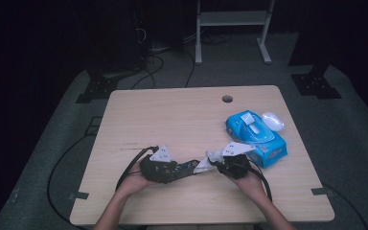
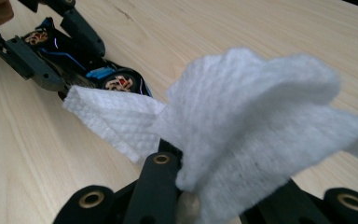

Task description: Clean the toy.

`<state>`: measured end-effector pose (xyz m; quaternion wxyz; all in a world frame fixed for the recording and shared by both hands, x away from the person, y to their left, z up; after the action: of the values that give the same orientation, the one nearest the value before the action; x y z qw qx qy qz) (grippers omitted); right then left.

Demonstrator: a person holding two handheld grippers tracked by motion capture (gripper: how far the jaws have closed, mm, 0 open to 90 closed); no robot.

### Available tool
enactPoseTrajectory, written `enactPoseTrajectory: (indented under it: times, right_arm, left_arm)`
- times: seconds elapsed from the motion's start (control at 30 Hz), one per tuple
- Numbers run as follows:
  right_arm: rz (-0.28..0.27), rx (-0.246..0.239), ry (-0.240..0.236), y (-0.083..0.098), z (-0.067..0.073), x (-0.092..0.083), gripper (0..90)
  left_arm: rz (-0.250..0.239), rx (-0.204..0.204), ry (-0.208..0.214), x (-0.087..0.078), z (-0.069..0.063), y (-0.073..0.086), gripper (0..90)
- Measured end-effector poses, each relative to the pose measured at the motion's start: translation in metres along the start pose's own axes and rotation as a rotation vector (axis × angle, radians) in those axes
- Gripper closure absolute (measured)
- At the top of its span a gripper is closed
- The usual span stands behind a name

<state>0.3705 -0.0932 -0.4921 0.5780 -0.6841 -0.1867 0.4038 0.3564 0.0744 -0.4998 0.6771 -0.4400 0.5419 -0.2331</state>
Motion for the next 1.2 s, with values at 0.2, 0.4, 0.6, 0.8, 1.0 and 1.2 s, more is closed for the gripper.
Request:
enactPoseTrajectory:
  times: [0.2,0.4,0.6,0.8,1.0,1.2]
  right_arm:
    - [-0.012,0.028,-0.008,0.005,-0.005,-0.007,80.2]
    - [-0.010,0.035,-0.021,0.008,-0.004,-0.003,80.2]
    - [-0.008,0.055,-0.016,0.010,-0.005,0.000,79.8]
    - [-0.022,0.091,-0.033,0.011,-0.006,0.001,79.9]
    - [-0.053,0.100,-0.046,0.004,-0.004,-0.002,79.9]
    - [-0.118,0.089,-0.083,-0.015,0.009,-0.007,79.9]
  left_arm:
    - [0.077,0.025,-0.008,0.019,-0.001,-0.008,46.1]
    - [0.124,0.025,-0.011,0.031,0.000,-0.015,46.6]
    - [0.188,0.053,-0.018,0.040,-0.002,-0.019,46.4]
    - [0.225,0.136,-0.024,0.043,-0.007,-0.022,58.5]
    - [0.158,0.134,-0.022,0.041,-0.007,-0.025,62.7]
    - [0.093,0.120,-0.032,0.036,-0.009,-0.028,62.8]
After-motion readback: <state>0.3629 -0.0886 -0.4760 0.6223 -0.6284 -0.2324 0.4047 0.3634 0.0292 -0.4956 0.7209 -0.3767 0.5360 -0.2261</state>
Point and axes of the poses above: each handheld gripper's, and its own axes: x roughly forward along the jaws, y roughly out of its underside, z roughly to its left, the point moved 9 cm from there along x, roughly forward along the jaws, and after that the axes turned 14 degrees about -z, right-handed, at the moved point
